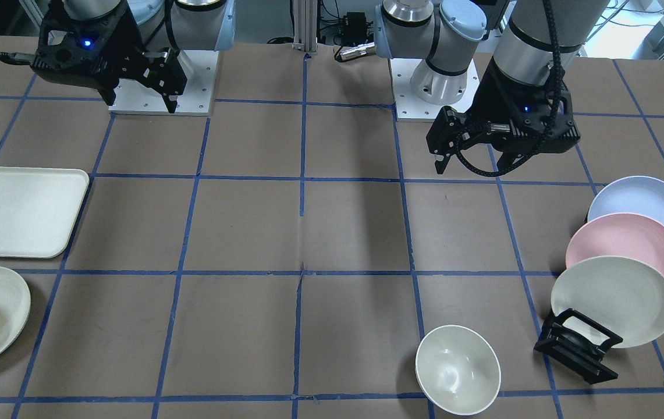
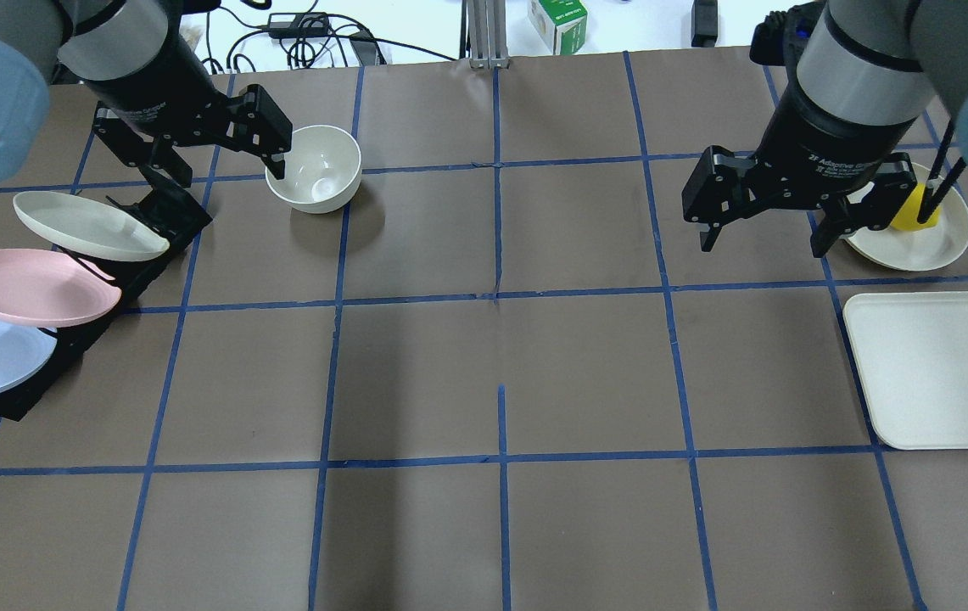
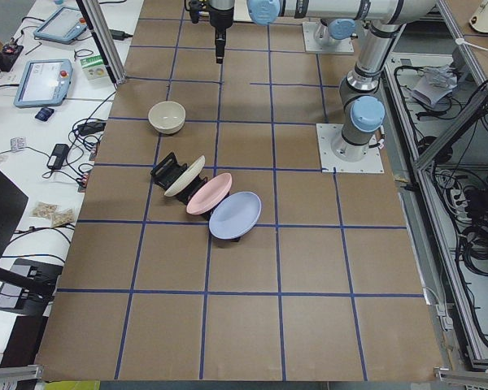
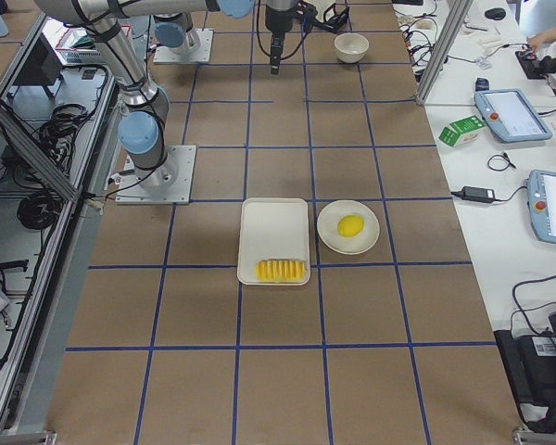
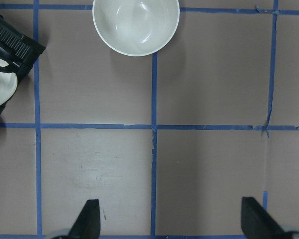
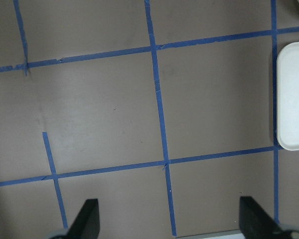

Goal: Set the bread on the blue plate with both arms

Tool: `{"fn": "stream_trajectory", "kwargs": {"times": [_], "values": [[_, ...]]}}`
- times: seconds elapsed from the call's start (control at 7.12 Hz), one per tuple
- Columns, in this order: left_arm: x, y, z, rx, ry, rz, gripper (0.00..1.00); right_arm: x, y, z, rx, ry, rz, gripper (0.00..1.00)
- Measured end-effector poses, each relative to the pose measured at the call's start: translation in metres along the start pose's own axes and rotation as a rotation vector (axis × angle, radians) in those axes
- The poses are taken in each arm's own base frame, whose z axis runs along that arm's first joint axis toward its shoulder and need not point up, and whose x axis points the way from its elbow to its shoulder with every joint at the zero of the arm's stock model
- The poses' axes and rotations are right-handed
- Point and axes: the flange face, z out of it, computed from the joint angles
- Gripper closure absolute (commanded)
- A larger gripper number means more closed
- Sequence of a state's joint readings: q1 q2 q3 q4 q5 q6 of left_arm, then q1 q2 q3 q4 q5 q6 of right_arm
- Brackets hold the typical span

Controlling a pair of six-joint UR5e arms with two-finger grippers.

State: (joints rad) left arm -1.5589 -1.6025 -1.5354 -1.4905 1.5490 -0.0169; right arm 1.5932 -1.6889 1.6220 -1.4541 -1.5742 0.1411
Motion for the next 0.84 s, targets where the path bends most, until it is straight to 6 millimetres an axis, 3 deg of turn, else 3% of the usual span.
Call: {"fn": "stream_trajectory", "kwargs": {"times": [0.84], "values": [[-0.0005, 0.0003, -0.0003, -0.001, 0.000, -0.001, 0.00, 0.0001, -0.0025, -0.0003, 0.011, -0.001, 0.007, 0.00]]}}
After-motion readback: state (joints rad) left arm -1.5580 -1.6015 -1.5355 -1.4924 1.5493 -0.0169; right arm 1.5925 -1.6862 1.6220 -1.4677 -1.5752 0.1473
